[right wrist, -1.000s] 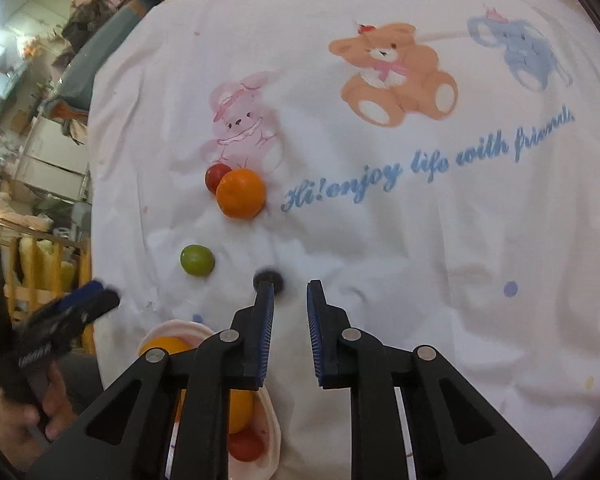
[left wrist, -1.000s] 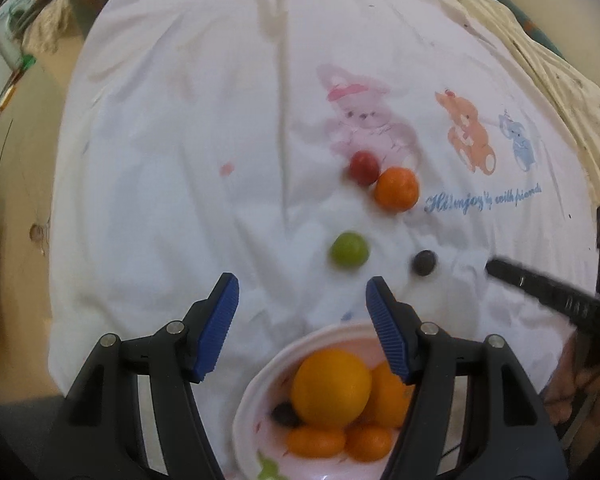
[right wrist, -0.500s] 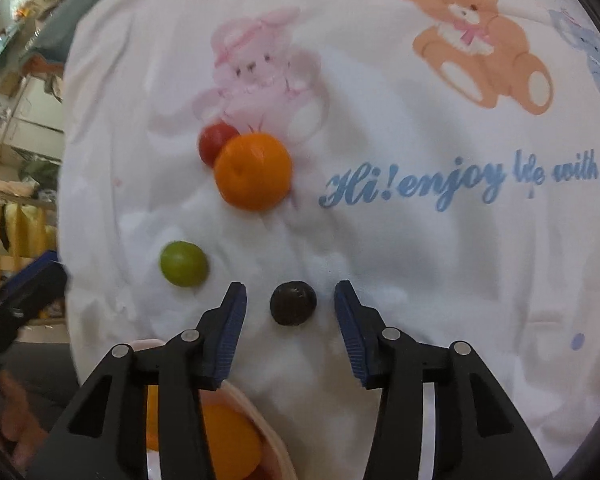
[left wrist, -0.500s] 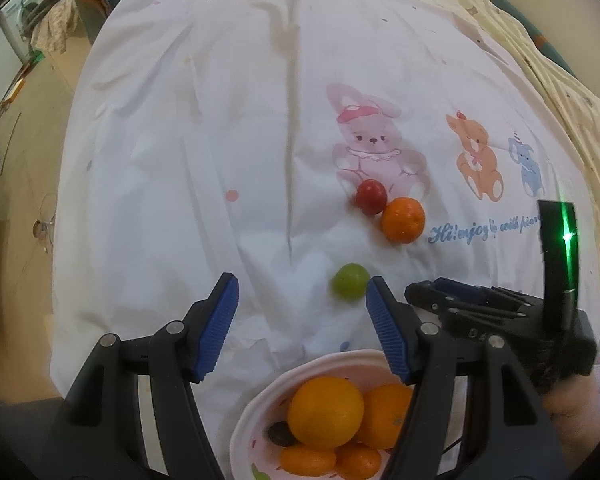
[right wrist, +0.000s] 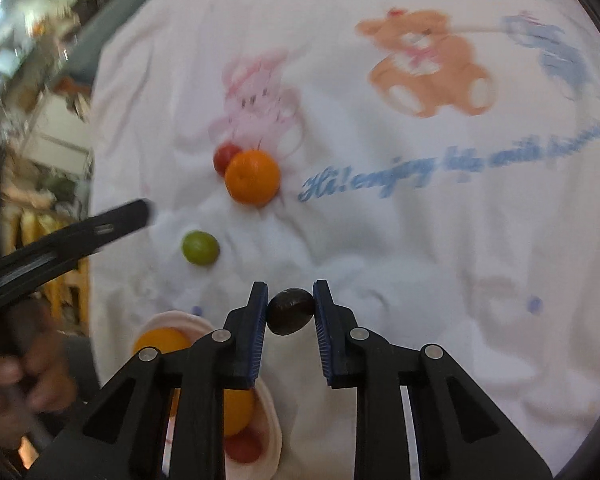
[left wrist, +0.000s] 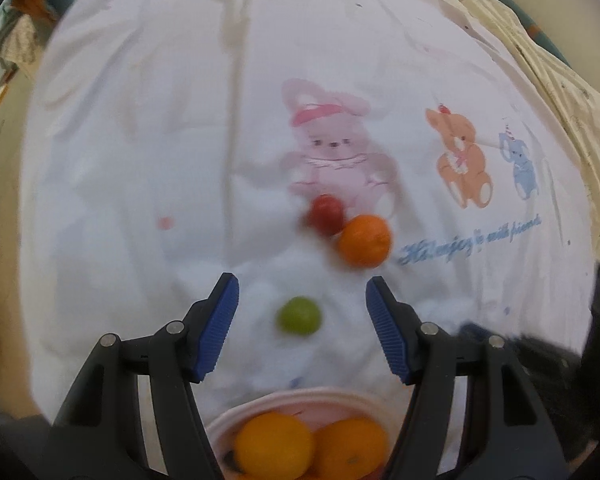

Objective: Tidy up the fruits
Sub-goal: 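Grasp the last mandarin with the left gripper while the right holds the plum, then lower the mandarin and dark plum onto the plate and open both grippers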

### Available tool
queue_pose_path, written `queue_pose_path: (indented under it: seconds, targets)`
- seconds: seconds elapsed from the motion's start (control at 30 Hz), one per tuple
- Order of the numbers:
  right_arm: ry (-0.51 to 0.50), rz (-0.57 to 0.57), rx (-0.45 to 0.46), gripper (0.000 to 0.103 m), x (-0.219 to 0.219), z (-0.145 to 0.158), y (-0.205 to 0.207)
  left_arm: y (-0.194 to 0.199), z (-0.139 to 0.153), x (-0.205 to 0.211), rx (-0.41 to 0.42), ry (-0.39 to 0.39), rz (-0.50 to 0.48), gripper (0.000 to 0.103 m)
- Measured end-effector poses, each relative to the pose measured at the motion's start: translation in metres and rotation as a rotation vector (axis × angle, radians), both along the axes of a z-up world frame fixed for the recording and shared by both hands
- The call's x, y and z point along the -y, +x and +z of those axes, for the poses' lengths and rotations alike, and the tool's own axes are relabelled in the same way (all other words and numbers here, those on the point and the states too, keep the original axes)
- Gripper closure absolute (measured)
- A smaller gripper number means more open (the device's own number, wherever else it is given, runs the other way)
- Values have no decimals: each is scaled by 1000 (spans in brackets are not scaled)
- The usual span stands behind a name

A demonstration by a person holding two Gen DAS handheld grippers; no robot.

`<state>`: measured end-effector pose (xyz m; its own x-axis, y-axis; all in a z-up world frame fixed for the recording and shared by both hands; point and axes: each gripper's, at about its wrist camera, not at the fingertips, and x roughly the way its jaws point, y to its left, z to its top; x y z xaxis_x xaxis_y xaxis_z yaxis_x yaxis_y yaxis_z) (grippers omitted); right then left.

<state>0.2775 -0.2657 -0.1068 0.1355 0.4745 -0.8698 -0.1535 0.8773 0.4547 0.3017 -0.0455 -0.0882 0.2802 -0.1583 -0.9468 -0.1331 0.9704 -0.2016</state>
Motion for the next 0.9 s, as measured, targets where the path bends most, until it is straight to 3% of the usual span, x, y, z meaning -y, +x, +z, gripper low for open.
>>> queue_pose_path:
  seconds: [0.23, 0.47, 0.5, 0.57, 0.7, 0.9]
  targets:
    - [59, -154, 4, 79, 44, -2, -17, 28, -26, 39, -53, -9, -6, 41]
    - [62, -181, 8, 79, 47, -5, -2, 37, -47, 60, -62, 87, -22, 45]
    - [66, -181, 13, 79, 49, -3, -2, 37, -49, 60, -65, 85, -17, 47]
    - [70, -183, 27, 79, 50, 1, -2, 38, -52, 61, -74, 78, -20, 62]
    - [83, -186, 31, 79, 52, 3, -2, 36, -43, 66, -38, 106, -53, 67]
    - [96, -166, 45, 79, 46, 7, -2, 23, -17, 69, -6, 99, -76, 67]
